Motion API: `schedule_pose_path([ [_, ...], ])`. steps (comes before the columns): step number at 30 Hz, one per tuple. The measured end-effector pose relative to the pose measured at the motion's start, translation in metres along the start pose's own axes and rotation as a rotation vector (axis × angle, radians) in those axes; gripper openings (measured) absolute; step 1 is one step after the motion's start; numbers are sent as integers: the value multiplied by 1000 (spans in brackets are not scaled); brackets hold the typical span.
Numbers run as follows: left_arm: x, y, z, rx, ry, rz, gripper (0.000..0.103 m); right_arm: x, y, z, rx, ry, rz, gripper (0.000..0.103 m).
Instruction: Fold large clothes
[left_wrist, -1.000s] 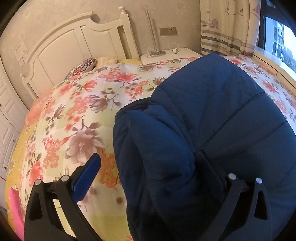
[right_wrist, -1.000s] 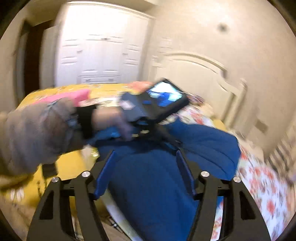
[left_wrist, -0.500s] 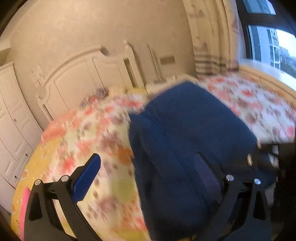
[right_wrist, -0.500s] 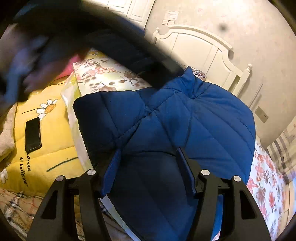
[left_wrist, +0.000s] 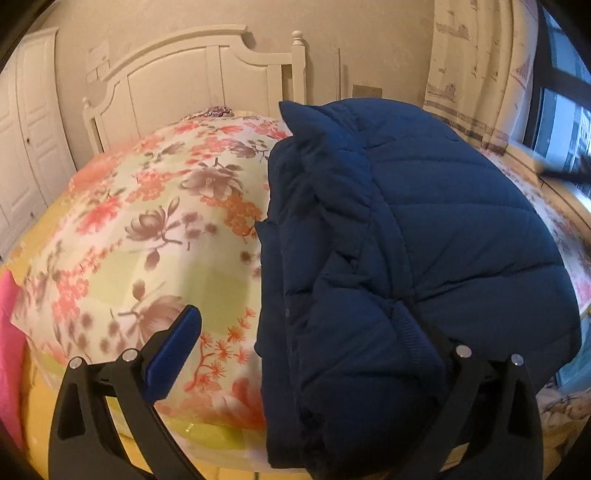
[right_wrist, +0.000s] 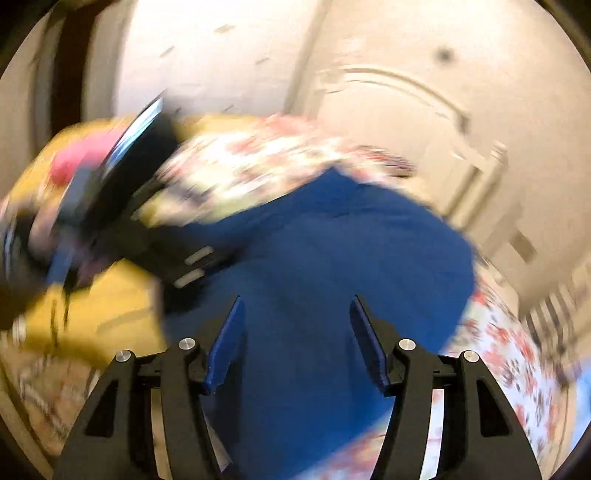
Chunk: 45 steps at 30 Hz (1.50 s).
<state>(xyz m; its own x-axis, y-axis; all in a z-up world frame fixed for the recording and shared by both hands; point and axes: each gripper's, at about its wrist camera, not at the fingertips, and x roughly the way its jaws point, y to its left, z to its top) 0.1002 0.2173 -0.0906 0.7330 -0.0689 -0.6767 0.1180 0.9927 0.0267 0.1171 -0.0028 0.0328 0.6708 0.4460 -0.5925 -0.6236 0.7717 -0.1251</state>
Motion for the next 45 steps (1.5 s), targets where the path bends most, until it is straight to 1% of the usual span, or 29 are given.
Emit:
schedule_pose_path([
  [2,2,3,-2,-13,-4,3,101,13,-40,17,108,-1,-41,57],
  [3,2,2,-2,-15,-6,9,101,30,-66,27,179,21,-68,57],
  [5,1,9,-1,-13,-9,16,101,60,-93,39,238,55,-82,57],
  [6,1,8,-1,-12,-9,18,101,84,-103,42,231,86,-101,57],
  [7,1,9,-1,-15,-8,15,101,107,-108,37,222,150,-115,57],
  [9,3,13,-1,-29,-5,4,101,163,-114,18,263,308,-15,58],
  [11,5,17,0,-34,1,-3,101,170,-109,21,235,301,-48,58],
  [12,6,19,-1,-39,5,-17,101,168,-104,24,209,320,-66,58],
  [15,8,23,-2,-53,4,-36,101,160,-110,35,187,360,-59,58],
  [17,8,23,-4,-56,-3,-32,101,140,-123,50,234,307,-49,58],
  [18,8,23,-5,-59,-7,-30,101,131,-132,57,261,264,-65,58],
  [20,7,21,-6,-66,-14,-21,101,131,-145,59,308,230,-110,58],
  [21,6,20,-6,-64,-14,-16,101,137,-148,56,326,246,-122,58],
  [22,4,18,-4,-51,-18,-1,101,158,-147,46,322,313,-129,58],
  [24,-6,13,2,-16,-27,34,101,195,-139,18,316,424,-67,59],
  [25,-10,12,7,1,-21,48,101,195,-137,14,322,382,-90,59],
  [27,-28,13,27,31,-22,39,100,194,-134,18,313,396,-113,59],
  [30,-60,13,64,4,-102,-71,100,194,-132,18,294,405,-126,59],
  [31,-71,3,85,41,-141,-91,100,194,-132,17,292,403,-123,59],
  [32,-75,-6,95,81,-164,-77,100,193,-132,17,293,401,-123,59],
  [34,-66,-36,123,211,-191,15,100,192,-132,16,299,394,-121,59],
  [35,-49,-49,134,266,-169,60,100,192,-131,16,300,391,-119,59],
  [36,-24,-60,142,318,-107,79,100,192,-131,16,300,388,-116,59],
  [37,-2,-66,142,354,-30,70,99,191,-132,14,301,385,-113,59],
  [38,24,-71,139,391,69,51,90,189,-134,12,306,380,-109,59],
  [39,50,-74,126,430,166,29,89,188,-134,12,307,377,-107,59],
  [40,58,-71,117,430,167,11,89,188,-134,12,302,374,-104,59],
  [41,58,-65,110,401,138,-9,90,188,-132,12,289,373,-104,59],
  [45,58,-34,100,247,118,-47,93,189,-127,25,221,420,-130,59],
])
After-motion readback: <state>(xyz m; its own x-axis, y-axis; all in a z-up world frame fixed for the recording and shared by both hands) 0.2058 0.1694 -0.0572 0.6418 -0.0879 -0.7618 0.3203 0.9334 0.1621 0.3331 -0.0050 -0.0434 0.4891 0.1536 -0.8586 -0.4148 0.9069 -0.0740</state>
